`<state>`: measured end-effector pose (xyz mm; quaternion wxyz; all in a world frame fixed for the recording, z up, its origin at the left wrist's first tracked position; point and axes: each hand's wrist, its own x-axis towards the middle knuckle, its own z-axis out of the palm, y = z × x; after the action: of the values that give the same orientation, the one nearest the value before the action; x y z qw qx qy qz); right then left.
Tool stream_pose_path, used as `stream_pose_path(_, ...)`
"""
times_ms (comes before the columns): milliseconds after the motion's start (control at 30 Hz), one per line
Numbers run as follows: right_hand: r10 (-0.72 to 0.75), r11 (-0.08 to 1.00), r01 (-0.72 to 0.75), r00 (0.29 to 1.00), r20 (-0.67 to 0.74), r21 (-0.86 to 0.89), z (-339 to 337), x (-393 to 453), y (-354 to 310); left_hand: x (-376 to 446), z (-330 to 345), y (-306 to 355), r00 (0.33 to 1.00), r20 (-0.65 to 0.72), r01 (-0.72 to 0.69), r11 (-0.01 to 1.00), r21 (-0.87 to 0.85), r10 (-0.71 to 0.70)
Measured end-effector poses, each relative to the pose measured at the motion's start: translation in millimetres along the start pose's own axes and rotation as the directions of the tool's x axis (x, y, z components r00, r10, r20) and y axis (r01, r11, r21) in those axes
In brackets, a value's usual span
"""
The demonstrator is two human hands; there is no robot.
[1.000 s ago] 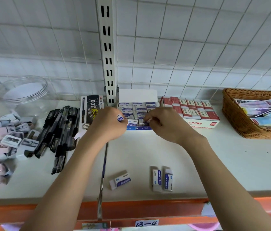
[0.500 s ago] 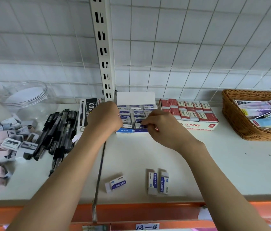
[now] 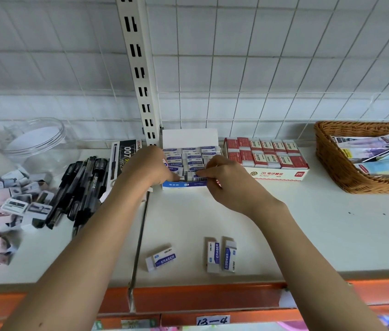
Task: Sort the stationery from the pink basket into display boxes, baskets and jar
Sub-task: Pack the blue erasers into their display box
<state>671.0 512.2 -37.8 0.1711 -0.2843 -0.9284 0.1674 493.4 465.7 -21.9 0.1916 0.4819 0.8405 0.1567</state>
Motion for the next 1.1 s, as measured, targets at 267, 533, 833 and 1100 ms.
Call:
stream_pose_path(267,-0.001,1.0,0.001,1.0,0.024,0.01,-1,-1,2,-2,-7,-6,0.986,0.041,-0.162,0.987,-0.02,0.163)
stream_pose_path(533,-0.035,0.999,0.035,0.999,-0.004,0.023,1,1,6,1,-7,-17,0.959,-0.004,-0.284,0.959,-0.016,0.284)
stream_pose_path(833,-0.022,0.999,0.022,1.0,0.009,0.036,-1,-1,6,3,1,-16,0.921,-0.165,-0.338,0.935,0.111,0.353)
stream_pose_path(1100,-0.008,0.999,0.008,1.0,0.001,0.041,0,-2,5,-3,3,-22,0.899,-0.159,-0.392,0.912,0.123,0.408)
